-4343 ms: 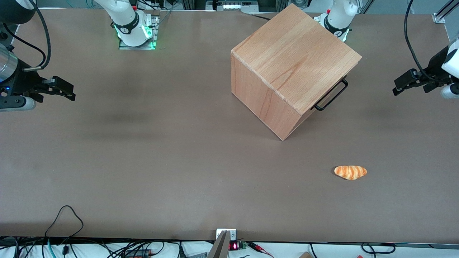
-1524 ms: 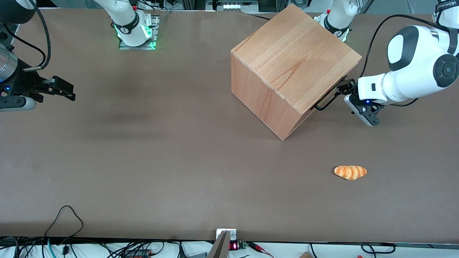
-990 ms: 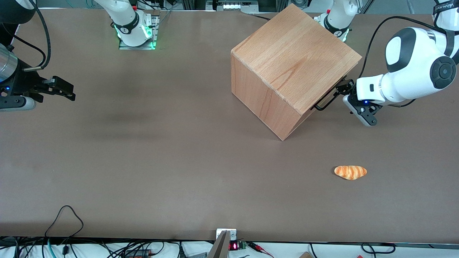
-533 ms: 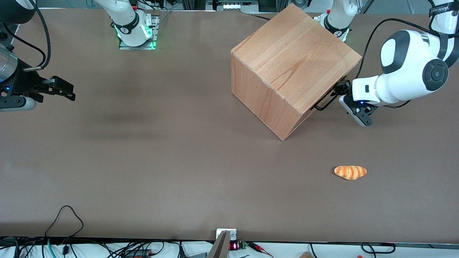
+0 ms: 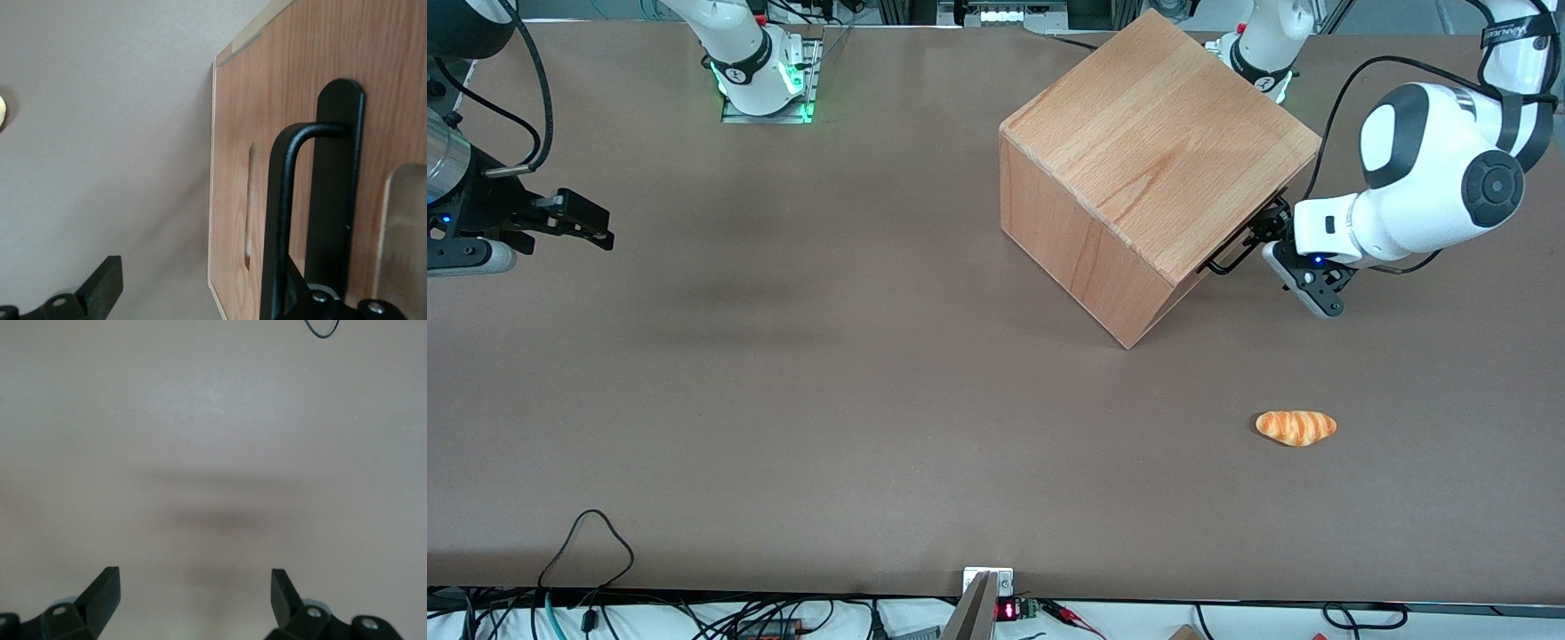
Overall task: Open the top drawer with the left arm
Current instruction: 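Pull the handle with the left gripper, sliding the drawer out of the cabinet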
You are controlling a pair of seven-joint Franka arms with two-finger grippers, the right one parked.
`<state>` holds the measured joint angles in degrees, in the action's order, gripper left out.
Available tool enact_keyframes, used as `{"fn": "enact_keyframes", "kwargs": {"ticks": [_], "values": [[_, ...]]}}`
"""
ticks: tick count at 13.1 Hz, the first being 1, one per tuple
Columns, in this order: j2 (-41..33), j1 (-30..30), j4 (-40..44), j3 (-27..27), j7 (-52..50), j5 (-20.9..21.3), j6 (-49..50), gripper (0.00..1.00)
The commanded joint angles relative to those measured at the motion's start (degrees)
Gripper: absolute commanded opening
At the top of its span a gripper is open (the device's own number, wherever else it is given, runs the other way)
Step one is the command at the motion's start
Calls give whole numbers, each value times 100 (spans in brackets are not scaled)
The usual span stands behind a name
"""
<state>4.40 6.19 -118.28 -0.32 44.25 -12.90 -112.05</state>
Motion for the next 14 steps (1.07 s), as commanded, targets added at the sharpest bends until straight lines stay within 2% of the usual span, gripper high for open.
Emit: {"fn": "enact_keyframes", "kwargs": {"ticks": [1,10,14], "values": [[8,-48,-152,-3,286,-178,-229,100],[174,-83,-117,-91,233,-160,-747,100],[394,-83,-81,-477,268,-134,-1370,100]]}}
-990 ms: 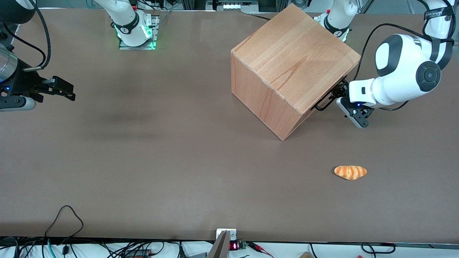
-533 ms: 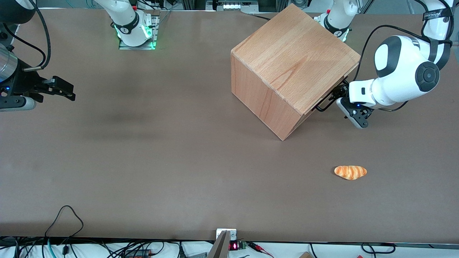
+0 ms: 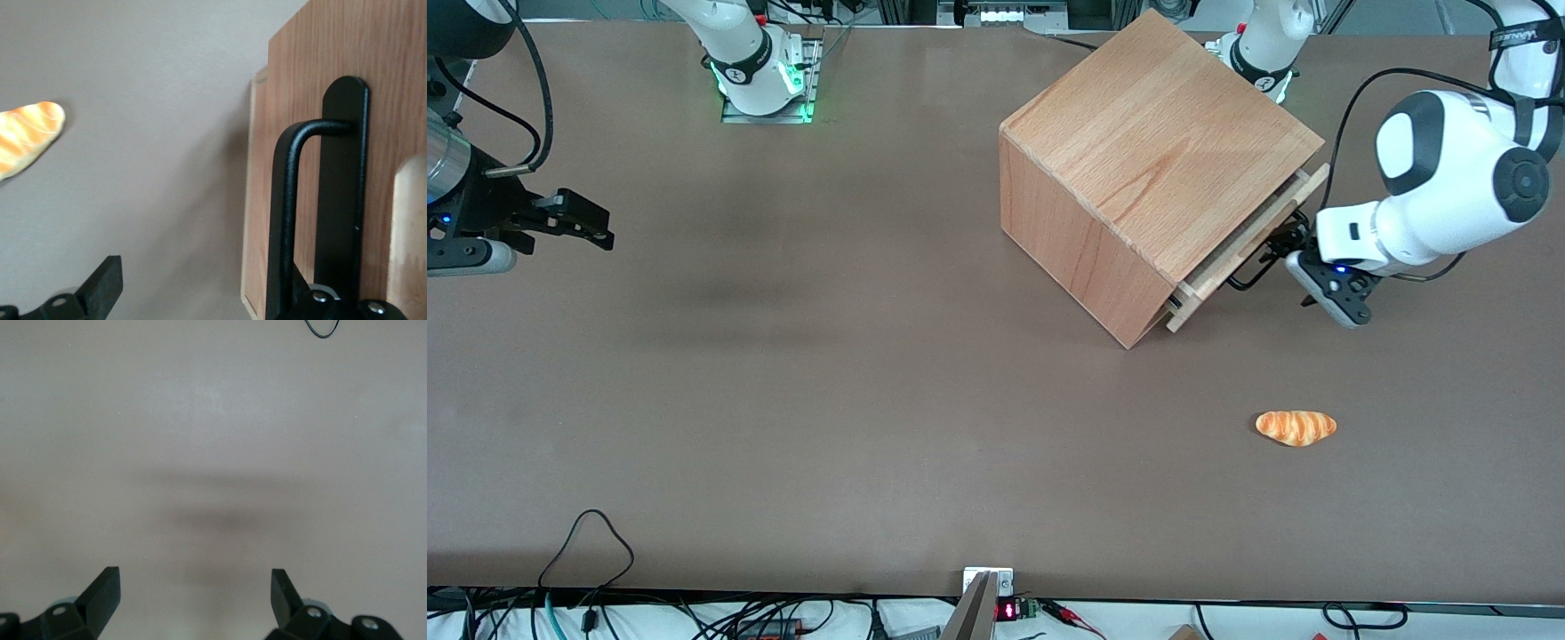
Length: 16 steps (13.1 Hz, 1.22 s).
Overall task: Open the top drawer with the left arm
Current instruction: 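Pull the handle with the left gripper, sliding the drawer out of the cabinet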
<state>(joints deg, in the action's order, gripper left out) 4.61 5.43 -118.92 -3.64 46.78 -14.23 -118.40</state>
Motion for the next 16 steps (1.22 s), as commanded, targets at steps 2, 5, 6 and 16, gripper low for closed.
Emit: {"fn": "enact_keyframes", "kwargs": {"ticks": [2,5,6,16], "values": [[470,-7,1,-233,15,8,-1157,99],[593,2,18,-470,24,34,-1440,98],[637,11,97,-505,24,34,-1440,98],[787,54,264,-690,-28,34,-1678,99]]}}
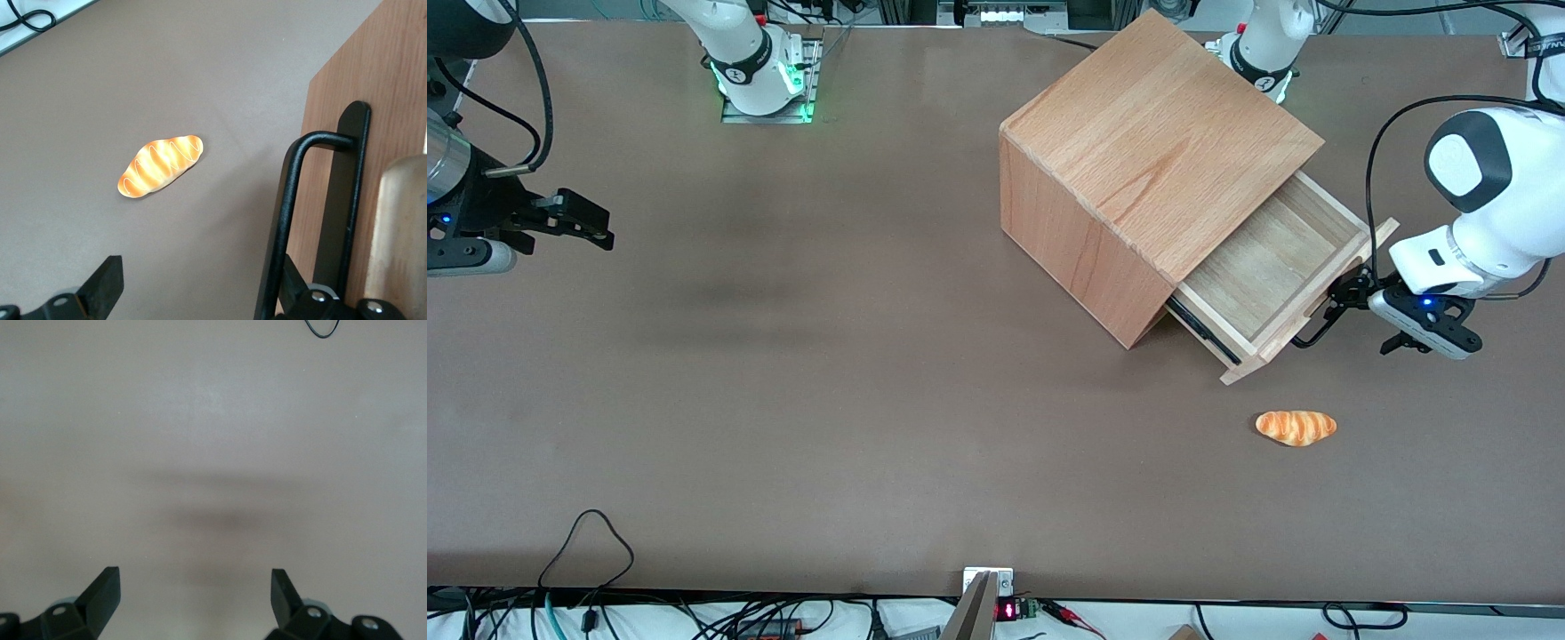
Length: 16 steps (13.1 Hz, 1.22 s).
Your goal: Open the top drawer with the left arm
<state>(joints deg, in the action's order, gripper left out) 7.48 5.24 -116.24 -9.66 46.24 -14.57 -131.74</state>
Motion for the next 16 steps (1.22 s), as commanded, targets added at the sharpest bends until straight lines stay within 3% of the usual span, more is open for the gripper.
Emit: {"fn": "enact_keyframes", "kwargs": {"ticks": [1,7,12,16], "values": [[483,74,74,-89,8,43,-344,99],[299,56,478,-89,-291,42,296,100],[193,21,988,-106,-810,95,1386,100],[-9,12,1427,-133,-1028,578,2210,100]]}}
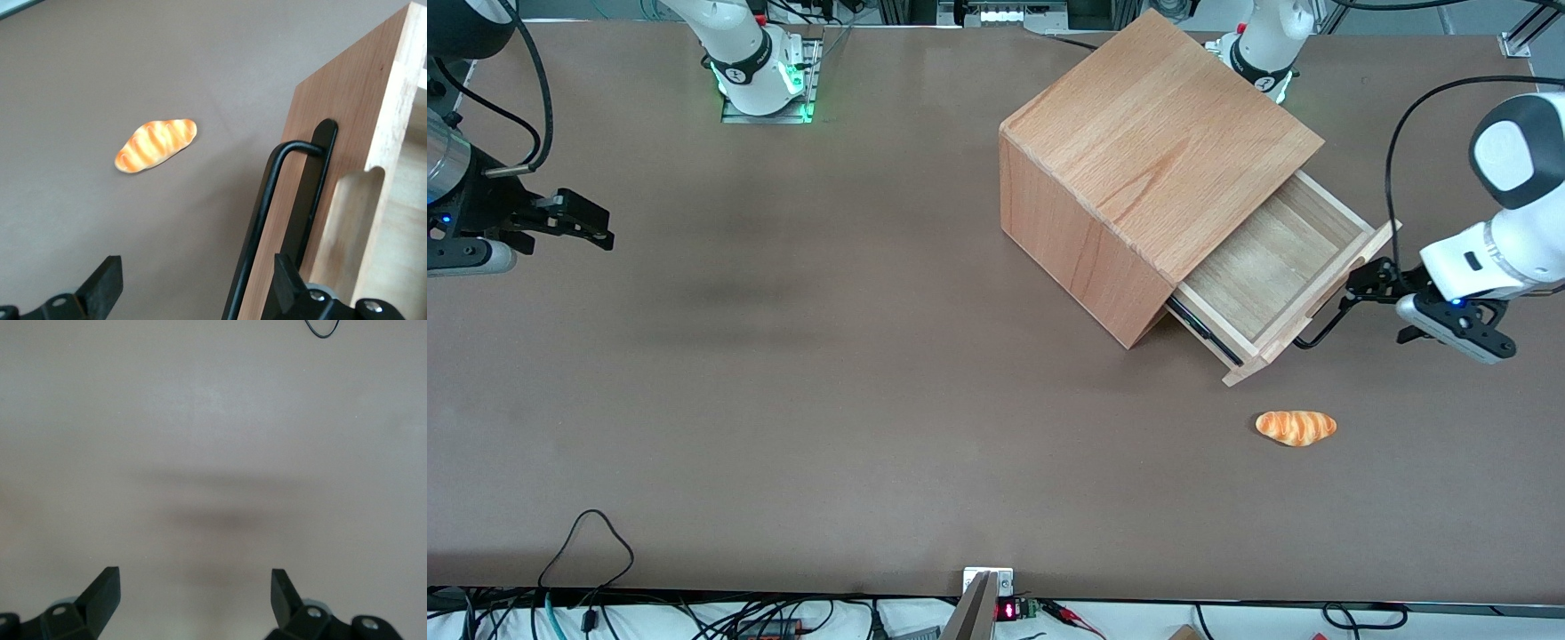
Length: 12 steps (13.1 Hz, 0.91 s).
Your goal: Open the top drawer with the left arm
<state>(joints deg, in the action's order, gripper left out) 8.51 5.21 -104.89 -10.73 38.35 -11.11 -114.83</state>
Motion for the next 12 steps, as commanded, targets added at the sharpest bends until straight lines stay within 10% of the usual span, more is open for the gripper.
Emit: {"fn": "enact_keyframes", "kwargs": {"ticks": [1,12], "values": [[-139,24,459,-43,-441,241,871,100],[-851,24,1251,-157,-3238,698,2219,100]]}}
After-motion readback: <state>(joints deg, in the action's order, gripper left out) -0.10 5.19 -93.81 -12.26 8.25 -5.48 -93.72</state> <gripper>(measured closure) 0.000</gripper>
